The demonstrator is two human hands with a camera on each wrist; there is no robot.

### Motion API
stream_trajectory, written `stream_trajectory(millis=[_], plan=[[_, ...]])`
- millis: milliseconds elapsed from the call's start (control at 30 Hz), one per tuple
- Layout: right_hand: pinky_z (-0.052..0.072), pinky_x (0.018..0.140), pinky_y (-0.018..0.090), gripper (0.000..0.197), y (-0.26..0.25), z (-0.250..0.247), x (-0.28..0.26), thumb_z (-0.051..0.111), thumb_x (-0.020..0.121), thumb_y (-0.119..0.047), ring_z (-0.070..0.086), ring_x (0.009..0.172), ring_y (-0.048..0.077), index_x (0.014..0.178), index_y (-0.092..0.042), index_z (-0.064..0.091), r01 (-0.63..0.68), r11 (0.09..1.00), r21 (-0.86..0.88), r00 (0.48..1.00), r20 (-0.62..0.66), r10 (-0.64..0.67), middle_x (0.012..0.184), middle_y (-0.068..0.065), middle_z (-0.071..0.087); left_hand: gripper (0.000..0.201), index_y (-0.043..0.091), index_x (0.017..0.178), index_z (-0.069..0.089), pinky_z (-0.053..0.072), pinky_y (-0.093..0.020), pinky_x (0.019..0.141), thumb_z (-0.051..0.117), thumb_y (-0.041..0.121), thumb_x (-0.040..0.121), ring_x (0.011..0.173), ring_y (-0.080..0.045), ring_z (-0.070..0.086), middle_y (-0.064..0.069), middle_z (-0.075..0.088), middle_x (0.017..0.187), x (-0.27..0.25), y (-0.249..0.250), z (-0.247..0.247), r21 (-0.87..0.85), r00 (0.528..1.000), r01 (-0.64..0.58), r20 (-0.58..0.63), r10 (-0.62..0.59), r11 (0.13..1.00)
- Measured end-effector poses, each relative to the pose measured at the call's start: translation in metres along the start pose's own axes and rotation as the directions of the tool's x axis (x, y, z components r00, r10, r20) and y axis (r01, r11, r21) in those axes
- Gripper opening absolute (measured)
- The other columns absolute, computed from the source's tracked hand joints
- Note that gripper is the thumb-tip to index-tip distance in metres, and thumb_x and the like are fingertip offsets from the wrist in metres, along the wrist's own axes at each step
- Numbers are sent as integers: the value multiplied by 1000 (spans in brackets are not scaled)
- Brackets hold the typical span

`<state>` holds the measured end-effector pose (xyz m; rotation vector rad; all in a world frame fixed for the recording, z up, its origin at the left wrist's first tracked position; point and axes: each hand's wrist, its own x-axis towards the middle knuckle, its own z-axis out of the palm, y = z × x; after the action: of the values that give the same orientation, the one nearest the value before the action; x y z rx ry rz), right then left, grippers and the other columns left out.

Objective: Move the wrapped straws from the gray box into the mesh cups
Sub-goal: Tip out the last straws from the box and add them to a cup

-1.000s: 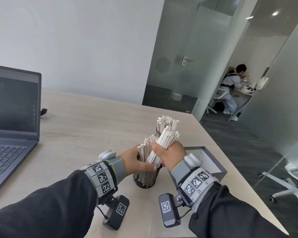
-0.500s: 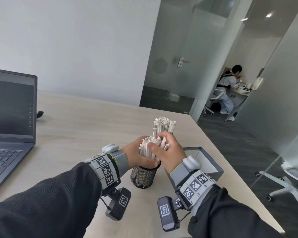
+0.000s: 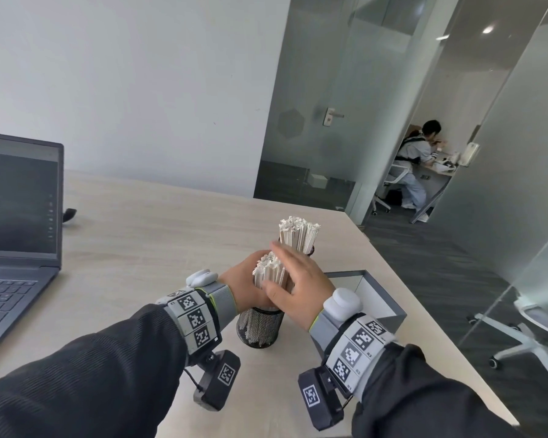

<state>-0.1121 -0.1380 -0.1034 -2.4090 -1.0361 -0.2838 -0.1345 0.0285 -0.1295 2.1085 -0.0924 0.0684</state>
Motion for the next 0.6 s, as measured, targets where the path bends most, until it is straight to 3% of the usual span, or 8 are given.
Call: stream_trajectory(millis=[133,267,333,400,467,533,600], plan=[[20,120,31,65,7,7,-8,49,87,-50,20,147,3,148,-29,40,-4,999,55,1000,9,3,158,-11,33,106,41,143,35,50,-39,103,84,47,49,114,-4,62,14,64,125,-6,-12,-1,-101,1000,-26,7,26,995],[17,118,26,72,13,-7,-18,42,86,-59,15,147,0,152,-31,31,55,998,-12,998,-4,-55,163,-14,17,110,40,141,37,52,-42,100,93,53,47,108,-8,66,10,70,115,-10,-26,2,-122,999,13,48,-8,992],[21,115,28,67,21,-16,-24,42,87,-60,23,144,1,148,-32,38,16,1000,-26,998,-59,-17,160,-15,25,108,38,136,43,52,-42,99,91,63,42,107,-8,66,11,70,113,-11,-30,5,-86,998,39,43,-36,996],[36,109,35,55,34,-22,-31,45,87,-58,43,133,7,132,-29,55,-7,998,-58,985,-170,-3,144,-13,47,105,37,129,50,53,-41,97,88,72,38,104,-7,66,11,70,109,-8,-35,6,-44,998,61,27,-60,997],[46,93,39,41,49,-28,-40,45,85,-60,56,108,10,103,-29,65,-66,993,-102,968,-248,38,113,-15,60,96,34,123,54,54,-39,94,88,66,39,99,-8,67,11,70,103,-7,-34,5,-22,996,86,8,-86,996],[46,83,35,42,62,-37,-50,38,81,-68,56,89,7,80,-31,59,-200,969,-145,969,-173,174,89,-18,60,80,30,119,56,55,-34,89,90,51,49,93,-9,67,8,71,98,-3,-31,4,-20,993,117,-17,-117,993],[41,70,28,53,72,-44,-60,32,78,-77,55,76,8,70,-29,53,-316,926,-207,947,-10,321,75,-15,58,68,27,119,58,54,-29,82,91,40,60,90,-9,68,8,71,95,1,-30,3,-13,989,139,-46,-140,990]])
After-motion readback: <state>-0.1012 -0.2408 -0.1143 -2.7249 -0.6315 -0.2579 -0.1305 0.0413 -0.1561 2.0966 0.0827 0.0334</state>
